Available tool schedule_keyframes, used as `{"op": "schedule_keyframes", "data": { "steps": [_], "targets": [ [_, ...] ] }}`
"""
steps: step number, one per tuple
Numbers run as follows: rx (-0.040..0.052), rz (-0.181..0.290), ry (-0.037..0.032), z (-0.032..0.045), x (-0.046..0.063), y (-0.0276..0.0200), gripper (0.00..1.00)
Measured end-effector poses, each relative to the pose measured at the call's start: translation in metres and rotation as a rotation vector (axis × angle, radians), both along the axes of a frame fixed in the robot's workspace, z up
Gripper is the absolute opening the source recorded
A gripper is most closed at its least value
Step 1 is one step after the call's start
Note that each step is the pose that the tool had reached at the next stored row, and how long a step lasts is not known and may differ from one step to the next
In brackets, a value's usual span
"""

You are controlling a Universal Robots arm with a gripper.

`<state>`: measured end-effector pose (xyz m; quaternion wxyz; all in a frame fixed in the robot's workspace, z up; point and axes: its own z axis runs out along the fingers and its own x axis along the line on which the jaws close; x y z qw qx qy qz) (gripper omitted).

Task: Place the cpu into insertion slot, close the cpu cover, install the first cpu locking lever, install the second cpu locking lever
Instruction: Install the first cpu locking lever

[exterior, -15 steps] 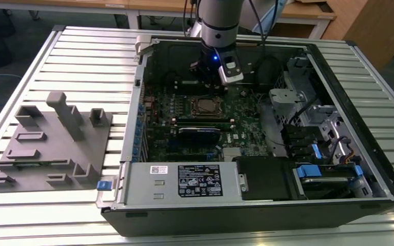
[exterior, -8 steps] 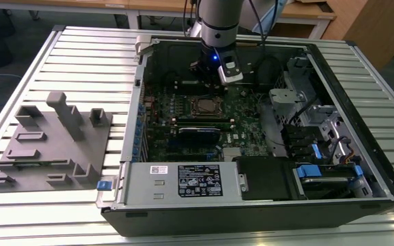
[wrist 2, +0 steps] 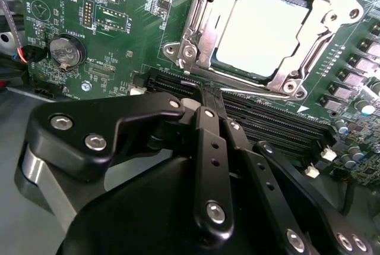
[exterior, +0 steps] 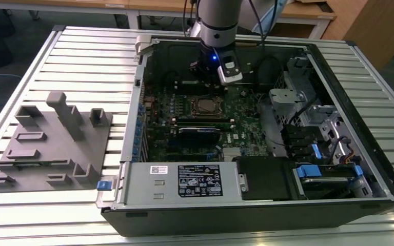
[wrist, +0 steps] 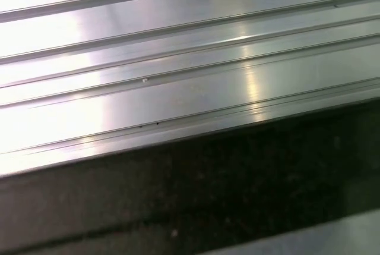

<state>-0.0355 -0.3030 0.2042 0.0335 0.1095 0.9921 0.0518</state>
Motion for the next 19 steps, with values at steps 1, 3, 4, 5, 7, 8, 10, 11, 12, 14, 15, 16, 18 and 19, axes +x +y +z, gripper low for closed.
{"op": "schedule_keyframes", "data": {
  "steps": [1,3,4,5,7,8,10,11,12,14,15,16,18,19],
  "targets": [
    [0.0000,0.000,-0.0020,0.0000,0.000,-0.0001,0.10],
    [0.0001,0.000,-0.0065,0.0000,-0.001,-0.0002,0.10],
    [0.0008,0.000,-0.0091,0.0000,-0.001,-0.0003,0.10],
    [0.0025,0.000,-0.0122,0.0000,-0.002,-0.0003,0.10],
    [0.0059,0.000,-0.0190,0.0000,-0.006,-0.0003,0.10],
    [0.0073,0.000,-0.0221,0.0000,-0.007,-0.0003,0.10],
    [0.0097,0.000,-0.0274,-0.0001,-0.010,-0.0003,0.10],
    [0.0109,0.000,-0.0297,-0.0001,-0.010,-0.0003,0.10],
    [0.0112,0.000,-0.0312,-0.0003,-0.010,-0.0005,0.10],
    [0.0112,0.000,-0.0328,-0.0004,-0.010,-0.0015,0.10],
    [0.0111,0.000,-0.0331,-0.0004,-0.010,-0.0024,0.10],
    [0.0110,0.000,-0.0333,-0.0004,-0.010,-0.0035,0.10],
    [0.0111,0.000,-0.0340,-0.0005,-0.011,-0.0055,0.10],
    [0.0112,0.000,-0.0348,-0.0007,-0.011,-0.0061,0.10]
  ]
}}
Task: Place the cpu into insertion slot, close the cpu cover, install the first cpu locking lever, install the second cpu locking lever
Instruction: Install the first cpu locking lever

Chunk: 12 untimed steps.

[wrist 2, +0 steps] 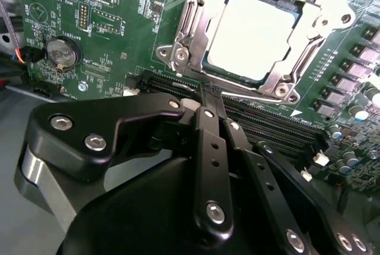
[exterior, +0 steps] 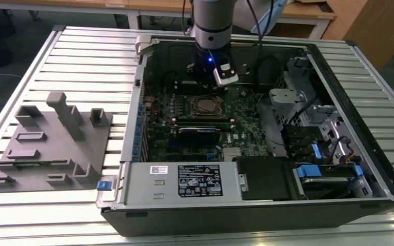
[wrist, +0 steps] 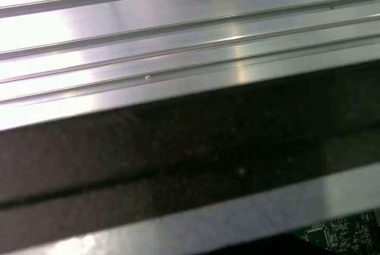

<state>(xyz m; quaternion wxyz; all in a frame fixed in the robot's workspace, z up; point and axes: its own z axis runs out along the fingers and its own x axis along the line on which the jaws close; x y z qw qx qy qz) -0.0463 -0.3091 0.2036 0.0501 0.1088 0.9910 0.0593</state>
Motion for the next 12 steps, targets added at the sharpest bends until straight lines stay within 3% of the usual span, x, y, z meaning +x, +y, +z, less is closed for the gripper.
{"op": "schedule_keyframes", "data": {
  "steps": [2,7,12],
  "targets": [
    [0.0008,0.000,-0.0028,-0.0001,-0.0006,-0.0003,0.10],
    [0.0183,0.000,-0.0124,-0.0001,-0.0021,-0.0003,0.10],
    [0.0230,0.000,-0.0203,-0.0004,-0.0036,-0.0003,0.10]
  ]
}}
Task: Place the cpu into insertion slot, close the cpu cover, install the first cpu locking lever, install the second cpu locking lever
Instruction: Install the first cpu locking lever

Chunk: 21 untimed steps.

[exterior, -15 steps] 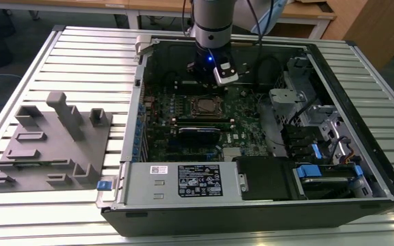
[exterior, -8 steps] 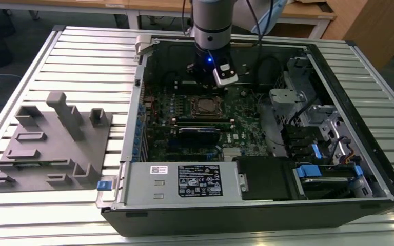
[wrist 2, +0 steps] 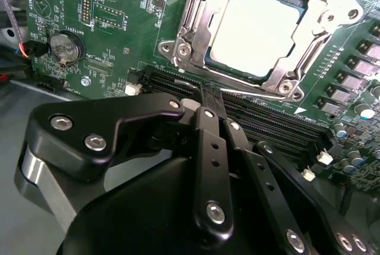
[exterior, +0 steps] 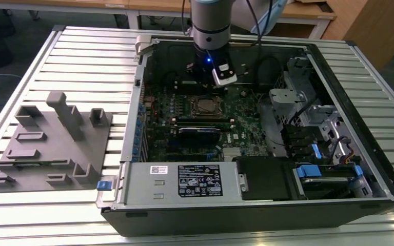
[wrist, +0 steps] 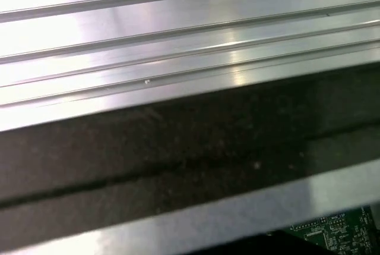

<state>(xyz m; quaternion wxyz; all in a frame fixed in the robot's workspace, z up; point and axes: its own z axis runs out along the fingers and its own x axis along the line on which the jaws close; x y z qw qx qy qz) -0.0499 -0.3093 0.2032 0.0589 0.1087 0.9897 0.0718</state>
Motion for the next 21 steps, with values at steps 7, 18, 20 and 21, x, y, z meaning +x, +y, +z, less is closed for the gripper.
{"op": "schedule_keyframes", "data": {
  "steps": [7,18,20,21],
  "targets": [
    [0.0059,0.000,-0.0121,-0.0007,-0.0035,0.0000,0.10],
    [0.0204,0.000,-0.0236,-0.0011,-0.0043,-0.0027,0.10],
    [0.0202,0.000,-0.0238,-0.0011,-0.0045,-0.0039,0.10],
    [0.0202,0.000,-0.0248,-0.0013,-0.0049,-0.0043,0.10]
  ]
}}
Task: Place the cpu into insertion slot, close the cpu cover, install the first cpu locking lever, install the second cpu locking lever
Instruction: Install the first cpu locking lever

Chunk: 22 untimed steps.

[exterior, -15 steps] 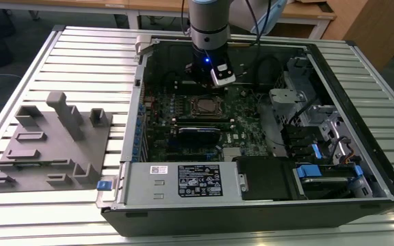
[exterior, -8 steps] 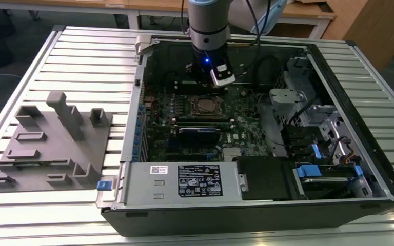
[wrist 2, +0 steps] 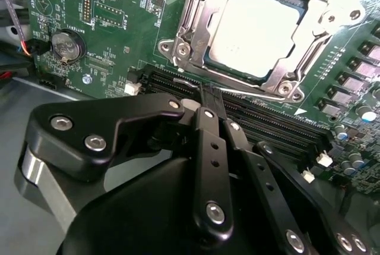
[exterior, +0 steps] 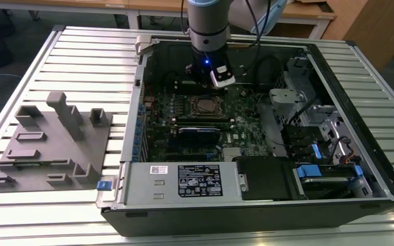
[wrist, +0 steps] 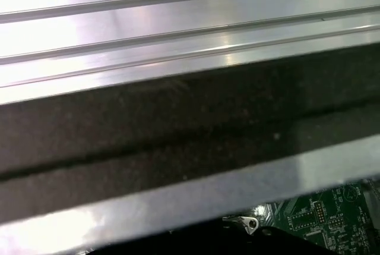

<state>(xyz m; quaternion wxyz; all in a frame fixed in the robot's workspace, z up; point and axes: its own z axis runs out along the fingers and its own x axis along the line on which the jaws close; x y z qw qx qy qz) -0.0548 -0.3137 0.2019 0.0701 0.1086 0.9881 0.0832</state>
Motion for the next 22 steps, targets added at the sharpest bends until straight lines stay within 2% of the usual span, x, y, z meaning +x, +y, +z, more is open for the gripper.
{"op": "schedule_keyframes", "data": {
  "steps": [10,17,22],
  "targets": [
    [0.0001,0.000,-0.0241,-0.0024,-0.0039,-0.0007,0.10],
    [0.0003,-0.002,-0.0264,-0.0027,-0.0053,-0.0006,0.10],
    [0.0002,-0.027,-0.0266,-0.0035,-0.0052,-0.0001,0.10]
  ]
}}
